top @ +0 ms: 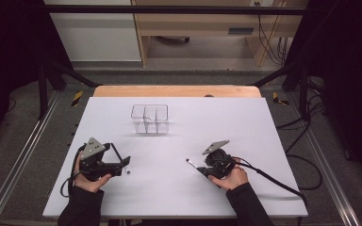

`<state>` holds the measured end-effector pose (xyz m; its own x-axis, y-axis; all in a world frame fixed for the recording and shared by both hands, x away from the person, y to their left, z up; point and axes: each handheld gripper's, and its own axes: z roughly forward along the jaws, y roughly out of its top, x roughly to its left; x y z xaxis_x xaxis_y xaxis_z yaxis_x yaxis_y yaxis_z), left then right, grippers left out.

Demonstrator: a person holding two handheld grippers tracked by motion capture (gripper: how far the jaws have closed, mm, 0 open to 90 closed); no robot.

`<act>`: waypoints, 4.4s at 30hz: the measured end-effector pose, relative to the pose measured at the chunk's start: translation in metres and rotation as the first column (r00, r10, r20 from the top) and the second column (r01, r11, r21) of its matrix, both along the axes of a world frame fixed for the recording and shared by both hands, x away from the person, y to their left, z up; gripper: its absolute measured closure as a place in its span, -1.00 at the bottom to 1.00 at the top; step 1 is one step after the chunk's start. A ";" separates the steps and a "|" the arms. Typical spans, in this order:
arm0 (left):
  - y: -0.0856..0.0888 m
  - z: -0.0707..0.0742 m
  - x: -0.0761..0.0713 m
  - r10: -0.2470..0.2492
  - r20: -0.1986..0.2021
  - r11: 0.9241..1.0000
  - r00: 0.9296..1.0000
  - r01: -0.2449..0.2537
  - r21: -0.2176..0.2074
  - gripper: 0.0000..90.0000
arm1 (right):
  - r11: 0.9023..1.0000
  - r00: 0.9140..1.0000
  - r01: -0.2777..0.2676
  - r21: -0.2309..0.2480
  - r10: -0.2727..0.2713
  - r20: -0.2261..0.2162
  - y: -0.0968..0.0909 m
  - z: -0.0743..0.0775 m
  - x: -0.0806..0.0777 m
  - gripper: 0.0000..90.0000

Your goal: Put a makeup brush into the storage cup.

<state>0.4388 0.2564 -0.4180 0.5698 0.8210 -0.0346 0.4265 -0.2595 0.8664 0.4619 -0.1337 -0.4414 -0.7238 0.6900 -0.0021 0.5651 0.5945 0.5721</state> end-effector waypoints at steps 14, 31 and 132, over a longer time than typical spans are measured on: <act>-0.001 -0.001 0.000 -0.005 -0.005 1.000 1.000 0.005 0.005 -0.86 | 0.988 0.990 -0.051 -0.143 0.032 -0.136 0.018 0.001 0.012 0.40; -0.002 -0.002 0.001 -0.010 -0.012 1.000 1.000 0.010 0.012 -0.86 | 0.974 0.978 -0.089 -0.209 0.045 -0.205 0.021 -0.008 0.013 0.74; -0.044 0.019 -0.006 -0.069 0.019 0.987 0.997 0.071 -0.146 -0.82 | 0.921 0.982 -0.042 0.388 -0.033 0.184 -0.017 0.034 -0.012 0.88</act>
